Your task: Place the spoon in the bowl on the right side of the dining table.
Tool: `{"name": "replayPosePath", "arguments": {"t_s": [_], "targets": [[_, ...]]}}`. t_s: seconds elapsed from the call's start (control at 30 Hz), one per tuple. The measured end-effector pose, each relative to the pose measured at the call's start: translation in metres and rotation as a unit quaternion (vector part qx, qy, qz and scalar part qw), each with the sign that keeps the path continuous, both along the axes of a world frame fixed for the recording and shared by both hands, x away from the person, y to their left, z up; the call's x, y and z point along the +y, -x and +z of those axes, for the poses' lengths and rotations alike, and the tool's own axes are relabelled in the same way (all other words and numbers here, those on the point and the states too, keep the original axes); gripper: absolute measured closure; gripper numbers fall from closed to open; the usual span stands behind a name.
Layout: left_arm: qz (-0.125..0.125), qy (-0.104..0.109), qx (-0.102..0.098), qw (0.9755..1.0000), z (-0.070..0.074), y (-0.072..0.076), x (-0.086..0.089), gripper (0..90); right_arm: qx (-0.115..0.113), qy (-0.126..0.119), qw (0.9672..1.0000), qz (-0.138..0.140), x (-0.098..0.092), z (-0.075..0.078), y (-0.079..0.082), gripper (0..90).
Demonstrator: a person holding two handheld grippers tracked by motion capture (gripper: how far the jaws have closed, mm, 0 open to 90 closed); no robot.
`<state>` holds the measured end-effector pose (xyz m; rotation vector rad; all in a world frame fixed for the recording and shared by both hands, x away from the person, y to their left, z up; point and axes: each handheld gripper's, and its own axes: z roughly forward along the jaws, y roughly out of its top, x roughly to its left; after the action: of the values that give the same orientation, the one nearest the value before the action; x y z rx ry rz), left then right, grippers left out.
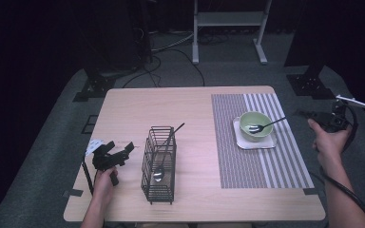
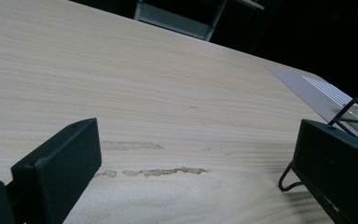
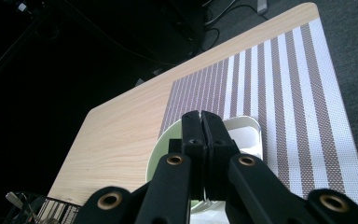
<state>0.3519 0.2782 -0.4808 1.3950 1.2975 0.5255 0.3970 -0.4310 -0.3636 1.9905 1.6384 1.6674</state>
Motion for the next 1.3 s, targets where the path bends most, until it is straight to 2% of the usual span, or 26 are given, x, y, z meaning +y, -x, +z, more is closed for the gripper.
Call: {"name": "replayPosePath", "arguments": {"t_s": [1.3], "targets": [[0.002,0.0,0.0,1.0,0.0,0.0,0.0,0.1,0.011,-0.003,0.9999,-0.011,0.005,-0.024,-0.01,88.5]]}}
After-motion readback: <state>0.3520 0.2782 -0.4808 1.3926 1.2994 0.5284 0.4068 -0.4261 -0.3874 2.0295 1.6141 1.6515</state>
